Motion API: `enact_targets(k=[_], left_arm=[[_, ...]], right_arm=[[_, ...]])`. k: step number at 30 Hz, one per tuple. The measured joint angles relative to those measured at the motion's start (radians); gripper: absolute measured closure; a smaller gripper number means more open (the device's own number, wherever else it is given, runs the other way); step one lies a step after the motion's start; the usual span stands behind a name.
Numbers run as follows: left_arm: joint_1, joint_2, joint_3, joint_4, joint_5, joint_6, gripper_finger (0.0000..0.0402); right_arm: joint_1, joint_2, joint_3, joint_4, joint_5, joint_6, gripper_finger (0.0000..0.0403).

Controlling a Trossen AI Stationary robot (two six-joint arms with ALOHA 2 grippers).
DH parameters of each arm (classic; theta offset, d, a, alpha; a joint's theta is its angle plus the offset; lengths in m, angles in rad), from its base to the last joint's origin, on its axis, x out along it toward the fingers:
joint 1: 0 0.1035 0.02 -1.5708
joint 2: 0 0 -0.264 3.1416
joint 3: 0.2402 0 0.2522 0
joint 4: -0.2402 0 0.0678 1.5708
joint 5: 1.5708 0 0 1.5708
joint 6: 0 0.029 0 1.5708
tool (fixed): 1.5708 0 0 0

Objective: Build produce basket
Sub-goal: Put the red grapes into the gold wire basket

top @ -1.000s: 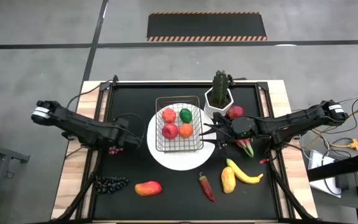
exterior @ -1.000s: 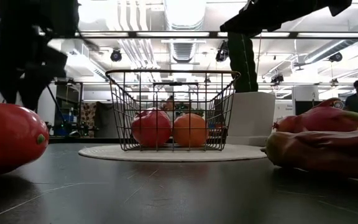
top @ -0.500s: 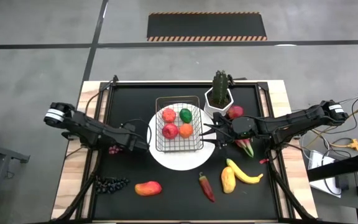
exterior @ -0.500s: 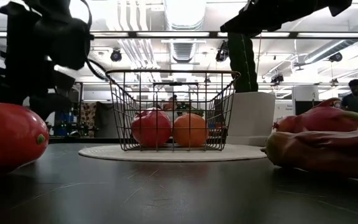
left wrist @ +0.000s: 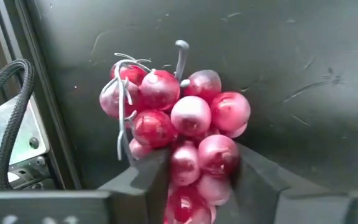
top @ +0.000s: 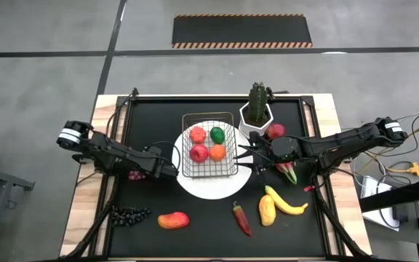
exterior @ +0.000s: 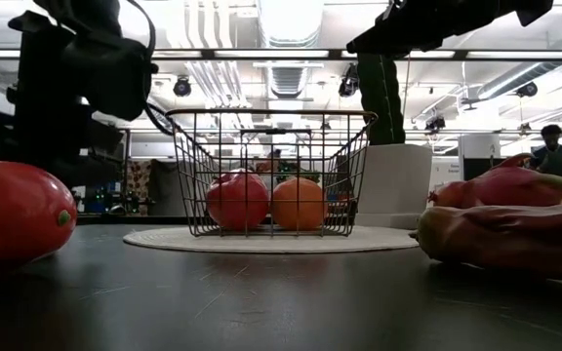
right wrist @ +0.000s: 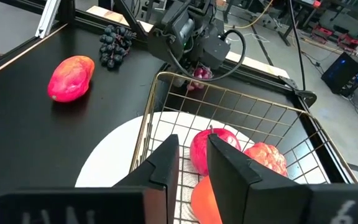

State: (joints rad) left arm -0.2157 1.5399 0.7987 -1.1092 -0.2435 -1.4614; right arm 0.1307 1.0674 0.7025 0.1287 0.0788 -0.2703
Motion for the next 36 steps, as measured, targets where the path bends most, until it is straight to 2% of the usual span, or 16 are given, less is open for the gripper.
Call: enact_targets(k=[7,17,23,29,33,36], left_arm=[[0.0,-0.001,0.024,-0.008,-0.001,0.001,0.0326],[0.0,-0.004,0.13,-0.129,-0.062,0.036,0.0334],[-0.001,-0.005,0.261,-0.248,-0.168,0.083,0.0334],[-0.001,-0.005,0.426,-0.35,-0.319,0.161,0.0334],[-0.001,-0.005,0.544,-0.332,-0.446,0.289,0.0334],[0.0,-0.007,0.604,-0.232,-0.56,0.422,0.0334]], right_arm=[[0.0,0.0,0.0,-0.007,0.0,0.0,0.0331],[0.0,0.0,0.0,-0.022,0.0,0.0,0.0339],[0.0,0.0,0.0,-0.022,0.0,0.001,0.0339],[0.0,0.0,0.0,-0.022,0.0,0.008,0.0339],[0.0,0.0,0.0,-0.021,0.0,0.008,0.0339],[0.0,0.0,0.0,-0.021,0.0,0.008,0.0339]])
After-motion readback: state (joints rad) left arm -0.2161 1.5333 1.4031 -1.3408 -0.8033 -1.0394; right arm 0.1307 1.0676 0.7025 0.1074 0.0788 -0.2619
